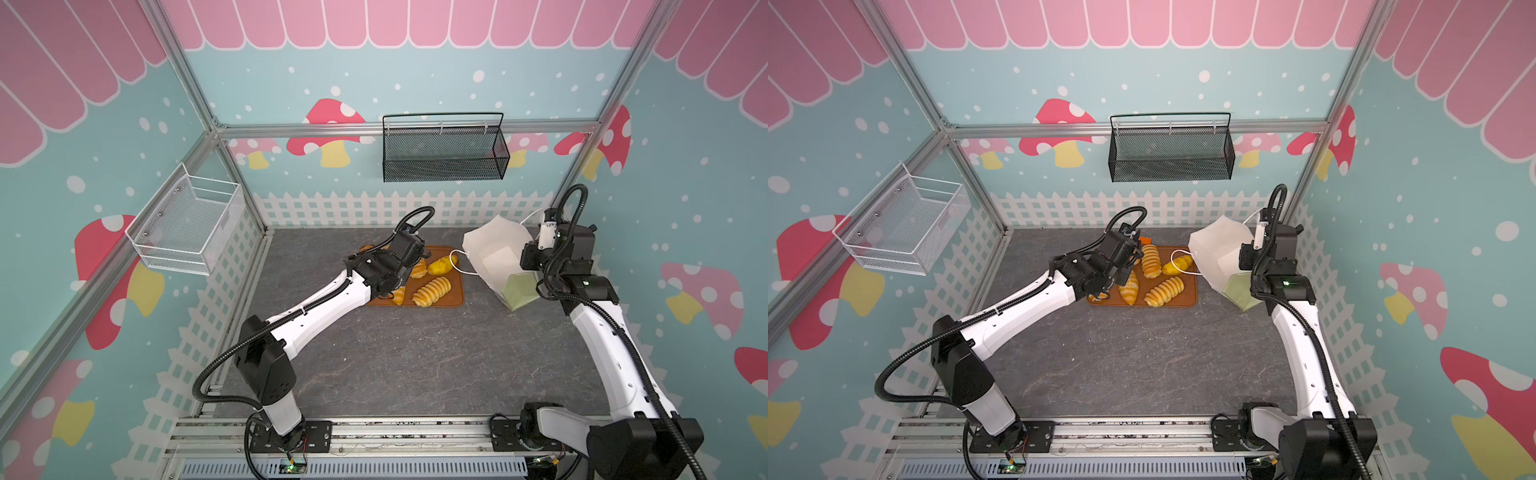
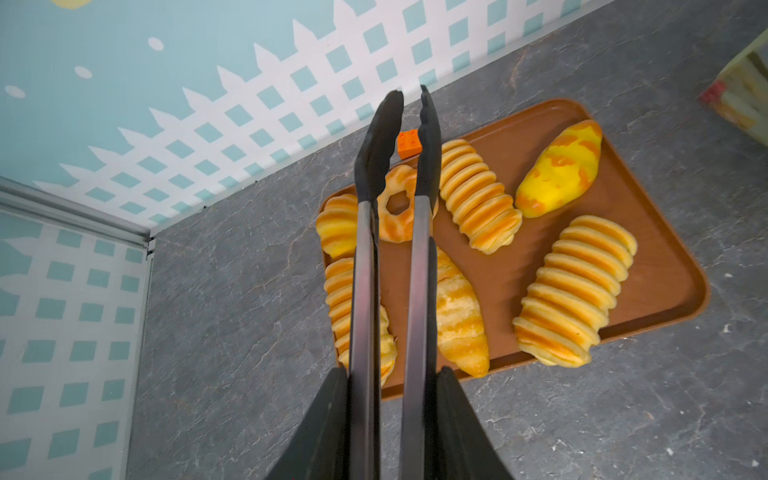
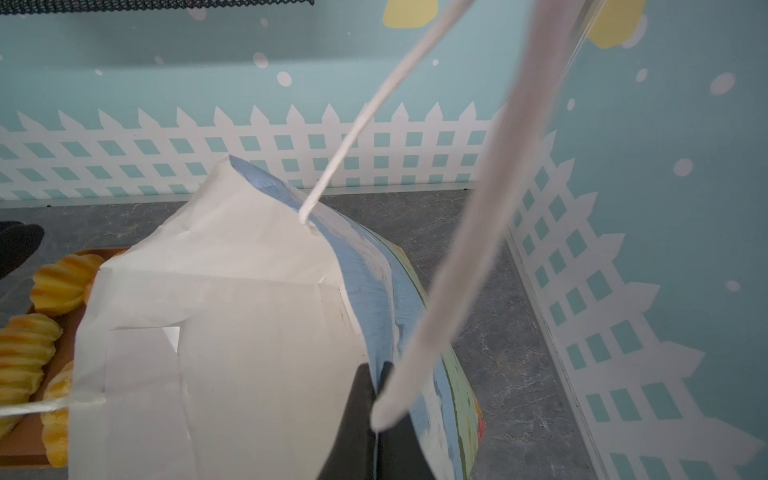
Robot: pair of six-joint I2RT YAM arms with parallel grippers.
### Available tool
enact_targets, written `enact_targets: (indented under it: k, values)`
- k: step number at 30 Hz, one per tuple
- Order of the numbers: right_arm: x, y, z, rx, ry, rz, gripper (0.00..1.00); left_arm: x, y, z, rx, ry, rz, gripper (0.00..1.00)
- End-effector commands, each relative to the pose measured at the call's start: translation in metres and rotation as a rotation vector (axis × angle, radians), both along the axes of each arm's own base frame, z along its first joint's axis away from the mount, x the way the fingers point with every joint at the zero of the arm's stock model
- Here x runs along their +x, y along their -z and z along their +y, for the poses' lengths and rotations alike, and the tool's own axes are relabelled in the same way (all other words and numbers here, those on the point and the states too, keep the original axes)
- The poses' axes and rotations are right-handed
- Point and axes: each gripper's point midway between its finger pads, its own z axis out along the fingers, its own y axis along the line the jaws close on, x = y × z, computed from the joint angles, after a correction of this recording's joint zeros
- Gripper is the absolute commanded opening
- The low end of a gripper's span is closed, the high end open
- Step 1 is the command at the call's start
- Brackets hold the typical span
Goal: Take the fake bread out of the paper bag
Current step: 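Raise the left tongs while the right gripper sets the bag upright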
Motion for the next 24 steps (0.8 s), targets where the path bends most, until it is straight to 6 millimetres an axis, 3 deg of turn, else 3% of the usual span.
enact_targets:
  k: [1,16,24]
  values:
    - [0.011,0.000,0.006,0.134,0.011,0.014,0.00,0.003,-0.027,0.018,-0.073,-0.061,-0.084,0.31]
    - [0.079,0.052,-0.009,0.440,0.038,0.148,0.00,0.001,-0.022,0.085,-0.075,-0.173,-0.096,0.30]
    - [0.092,0.063,-0.017,0.429,0.056,0.166,0.01,0.001,-0.016,0.127,-0.068,-0.248,-0.094,0.30]
